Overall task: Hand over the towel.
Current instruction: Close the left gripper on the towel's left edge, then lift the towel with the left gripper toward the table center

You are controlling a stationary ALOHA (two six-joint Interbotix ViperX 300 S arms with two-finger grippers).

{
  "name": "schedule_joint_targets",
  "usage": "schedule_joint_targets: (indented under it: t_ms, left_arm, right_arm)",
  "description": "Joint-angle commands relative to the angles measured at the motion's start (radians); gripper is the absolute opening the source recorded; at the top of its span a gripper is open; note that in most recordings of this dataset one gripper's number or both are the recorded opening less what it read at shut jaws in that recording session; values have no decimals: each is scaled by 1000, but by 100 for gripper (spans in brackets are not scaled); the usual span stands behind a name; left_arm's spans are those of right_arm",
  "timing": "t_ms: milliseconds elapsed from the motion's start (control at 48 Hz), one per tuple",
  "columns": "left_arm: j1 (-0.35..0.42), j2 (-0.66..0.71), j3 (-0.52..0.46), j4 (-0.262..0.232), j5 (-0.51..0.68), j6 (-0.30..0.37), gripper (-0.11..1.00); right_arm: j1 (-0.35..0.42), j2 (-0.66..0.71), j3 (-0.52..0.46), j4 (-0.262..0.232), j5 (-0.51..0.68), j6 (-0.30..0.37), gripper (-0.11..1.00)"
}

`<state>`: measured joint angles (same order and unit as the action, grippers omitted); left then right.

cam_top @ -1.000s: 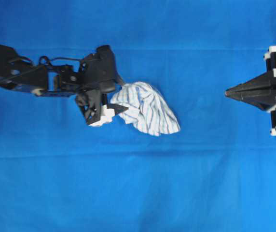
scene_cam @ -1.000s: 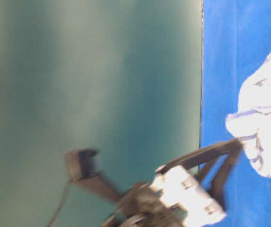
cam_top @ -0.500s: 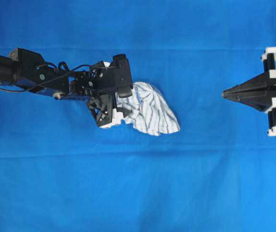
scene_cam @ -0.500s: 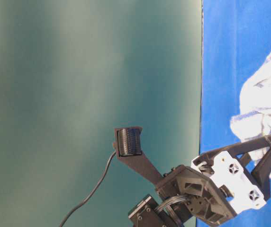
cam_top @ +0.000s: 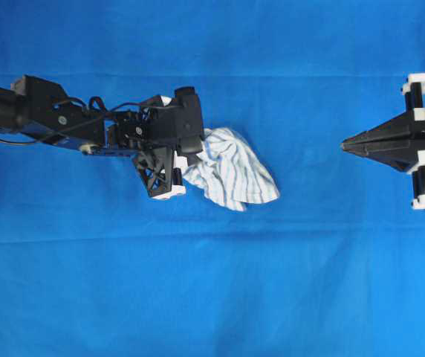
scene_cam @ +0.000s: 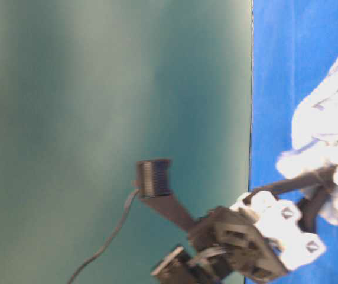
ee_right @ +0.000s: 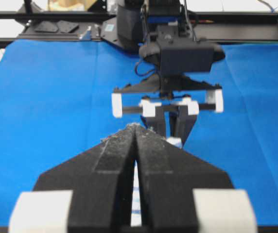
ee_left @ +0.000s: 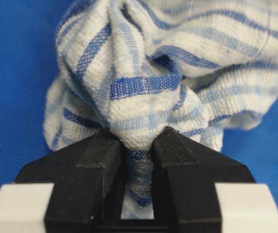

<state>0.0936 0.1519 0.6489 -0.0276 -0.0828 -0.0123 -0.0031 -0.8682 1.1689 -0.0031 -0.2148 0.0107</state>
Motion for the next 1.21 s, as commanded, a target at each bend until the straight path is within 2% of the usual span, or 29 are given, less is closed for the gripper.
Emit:
schedule_joint_targets:
  t_ms: [0,333,562,667,979,1188]
  left_arm:
    - [-6,-91,-8,2,-3,-2,8]
    - [-48,-373,-12,2,-9,-2,8]
    - [-86,-495,5,3,-64,2,8]
    - [-87,-515,28,5,-103,2,8]
    - [-89,-515,28,3,-110,2,8]
    - [-89,-515,28,5,-112,2,8]
  right_arm:
    - [0,5,-23,2,-5,2,0]
    - [0,5,-28,2,-8,2,0]
    - [2,5,-28,0,-14,0,0]
    - [0,5,-26,0,-25,-2,0]
    - [0,14,-35,2,-63,3,0]
    - [0,117,-94,6,-133,3,1]
